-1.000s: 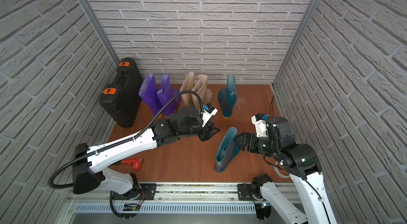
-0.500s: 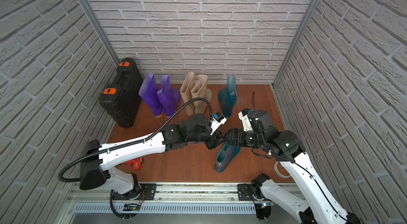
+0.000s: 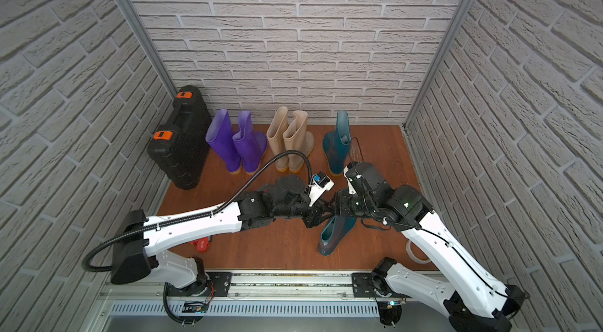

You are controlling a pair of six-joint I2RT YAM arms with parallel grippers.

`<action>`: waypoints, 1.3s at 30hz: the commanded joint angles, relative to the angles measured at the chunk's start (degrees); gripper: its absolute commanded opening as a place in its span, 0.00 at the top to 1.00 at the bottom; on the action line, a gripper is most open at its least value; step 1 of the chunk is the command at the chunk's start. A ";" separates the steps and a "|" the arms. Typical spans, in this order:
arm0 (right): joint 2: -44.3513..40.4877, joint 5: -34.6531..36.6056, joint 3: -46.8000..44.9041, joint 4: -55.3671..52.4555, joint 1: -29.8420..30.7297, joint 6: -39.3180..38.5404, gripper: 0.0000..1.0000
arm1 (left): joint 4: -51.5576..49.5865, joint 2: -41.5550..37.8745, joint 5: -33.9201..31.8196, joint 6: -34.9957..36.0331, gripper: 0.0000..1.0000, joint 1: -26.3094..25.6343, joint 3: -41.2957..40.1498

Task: Match and arrange rain boots in pairs
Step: Pick up the rain boot at the center of the board, then pair a pair of rain boots at the center of the board.

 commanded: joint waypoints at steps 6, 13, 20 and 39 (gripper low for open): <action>-0.46 3.95 2.67 -1.71 0.65 -0.53 0.88 | 1.59 -3.79 -1.18 1.54 0.56 -0.65 -0.10; 2.10 7.69 10.71 -4.49 0.47 -6.78 0.94 | -7.96 -9.97 -11.98 5.22 0.56 -0.30 1.98; 7.26 7.81 16.51 -6.41 -2.53 -12.75 0.94 | -16.08 -17.08 -18.79 5.01 0.55 3.98 2.49; 14.68 -2.06 20.08 -3.77 -18.78 -23.23 0.94 | -26.27 -32.39 -23.44 3.87 0.52 13.84 -0.90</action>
